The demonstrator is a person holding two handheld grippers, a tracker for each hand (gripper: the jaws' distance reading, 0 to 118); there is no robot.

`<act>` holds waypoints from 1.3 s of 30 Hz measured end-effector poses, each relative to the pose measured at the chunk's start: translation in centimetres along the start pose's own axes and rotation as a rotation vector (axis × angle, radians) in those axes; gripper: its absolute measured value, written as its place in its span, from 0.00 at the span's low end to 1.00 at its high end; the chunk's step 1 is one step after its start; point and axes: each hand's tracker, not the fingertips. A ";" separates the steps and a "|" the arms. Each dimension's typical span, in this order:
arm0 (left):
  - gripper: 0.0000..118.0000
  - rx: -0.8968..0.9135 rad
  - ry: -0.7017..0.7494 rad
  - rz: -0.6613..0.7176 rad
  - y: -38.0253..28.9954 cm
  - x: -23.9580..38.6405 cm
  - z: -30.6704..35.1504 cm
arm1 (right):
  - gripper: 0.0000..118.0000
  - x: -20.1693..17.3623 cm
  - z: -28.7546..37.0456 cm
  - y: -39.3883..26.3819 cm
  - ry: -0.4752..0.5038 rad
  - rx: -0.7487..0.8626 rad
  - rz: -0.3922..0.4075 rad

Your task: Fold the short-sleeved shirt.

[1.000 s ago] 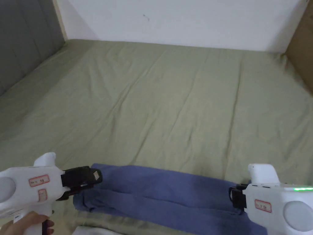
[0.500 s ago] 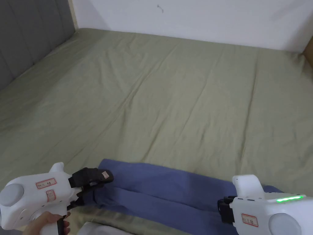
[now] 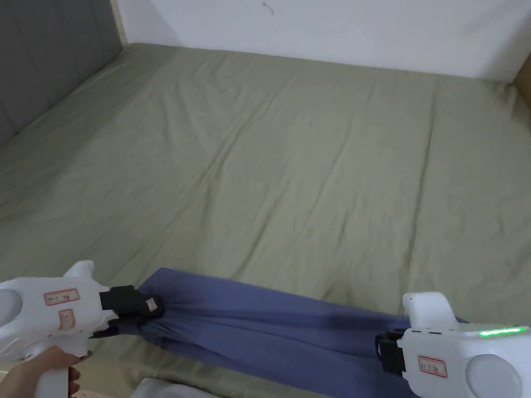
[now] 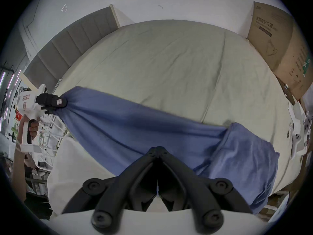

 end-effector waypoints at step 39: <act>0.80 -0.307 -0.280 -0.562 -13.1 21.5 -13.6 | 0.00 13.3 6.0 -7.2 -0.124 0.073 -0.366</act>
